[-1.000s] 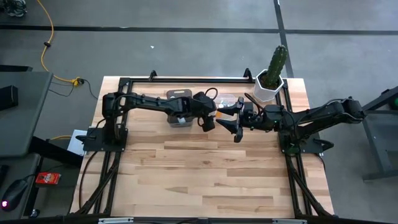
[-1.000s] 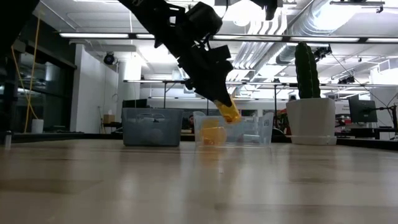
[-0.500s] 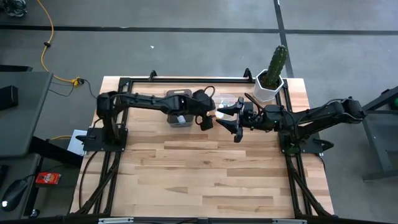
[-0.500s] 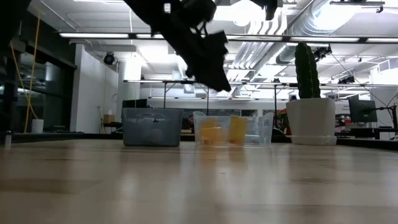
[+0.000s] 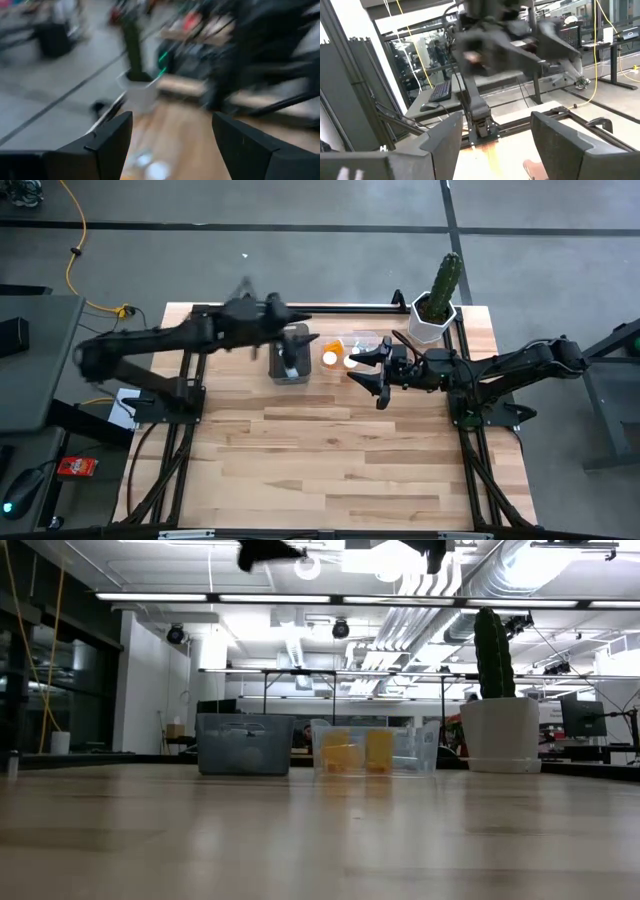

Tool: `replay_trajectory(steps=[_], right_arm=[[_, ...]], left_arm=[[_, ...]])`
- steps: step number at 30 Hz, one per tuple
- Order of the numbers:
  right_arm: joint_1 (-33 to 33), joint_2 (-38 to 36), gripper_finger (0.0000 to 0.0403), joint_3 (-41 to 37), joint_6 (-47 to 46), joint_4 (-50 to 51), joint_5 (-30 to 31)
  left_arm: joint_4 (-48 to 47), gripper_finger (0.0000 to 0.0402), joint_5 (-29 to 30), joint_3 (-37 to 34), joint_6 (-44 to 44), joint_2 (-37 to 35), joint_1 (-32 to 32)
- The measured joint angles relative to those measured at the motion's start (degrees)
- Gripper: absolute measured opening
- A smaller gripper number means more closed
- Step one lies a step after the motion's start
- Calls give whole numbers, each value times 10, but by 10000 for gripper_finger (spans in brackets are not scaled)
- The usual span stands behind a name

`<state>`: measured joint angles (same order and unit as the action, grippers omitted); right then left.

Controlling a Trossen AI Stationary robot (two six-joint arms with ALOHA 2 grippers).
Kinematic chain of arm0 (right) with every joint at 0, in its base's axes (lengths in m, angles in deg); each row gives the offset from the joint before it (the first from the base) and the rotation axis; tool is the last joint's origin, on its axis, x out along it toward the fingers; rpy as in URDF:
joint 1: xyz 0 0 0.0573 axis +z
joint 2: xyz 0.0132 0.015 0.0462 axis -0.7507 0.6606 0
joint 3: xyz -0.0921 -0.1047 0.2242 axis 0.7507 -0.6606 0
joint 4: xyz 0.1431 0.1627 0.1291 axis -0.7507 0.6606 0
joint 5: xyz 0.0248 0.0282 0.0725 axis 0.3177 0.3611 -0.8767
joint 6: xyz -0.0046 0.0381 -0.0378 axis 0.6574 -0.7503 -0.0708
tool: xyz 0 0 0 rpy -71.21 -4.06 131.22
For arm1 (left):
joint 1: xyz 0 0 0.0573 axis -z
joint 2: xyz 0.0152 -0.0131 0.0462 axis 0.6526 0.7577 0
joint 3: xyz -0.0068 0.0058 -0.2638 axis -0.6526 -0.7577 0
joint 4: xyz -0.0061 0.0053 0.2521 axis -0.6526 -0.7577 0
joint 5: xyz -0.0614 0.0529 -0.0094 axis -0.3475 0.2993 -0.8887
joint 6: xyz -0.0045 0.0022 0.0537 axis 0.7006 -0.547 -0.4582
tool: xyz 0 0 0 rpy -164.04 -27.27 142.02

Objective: Pick and place medicine bottles into bin by pill shape (circle, oval)
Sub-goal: Return to Home Position

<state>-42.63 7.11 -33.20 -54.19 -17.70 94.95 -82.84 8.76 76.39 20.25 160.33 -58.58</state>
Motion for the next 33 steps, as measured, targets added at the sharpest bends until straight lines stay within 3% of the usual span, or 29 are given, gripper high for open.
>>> replay_trajectory(steps=[5,11,18,26,29,33], right_arm=[[0,0,226,0,0,0,-1],[0,0,226,0,0,0,-1],[0,0,226,0,-15,0,-1],[0,0,226,0,-15,0,-1],[0,0,226,0,-15,0,-1],[0,0,226,0,-16,7,-1]], left_arm=[[177,264,-51,-171,49,-150,45],[230,264,14,-310,108,-286,123],[232,264,80,-334,99,-347,157],[228,259,76,-334,103,-348,158],[231,225,41,-339,108,-349,158],[229,115,15,-378,109,-374,158]])
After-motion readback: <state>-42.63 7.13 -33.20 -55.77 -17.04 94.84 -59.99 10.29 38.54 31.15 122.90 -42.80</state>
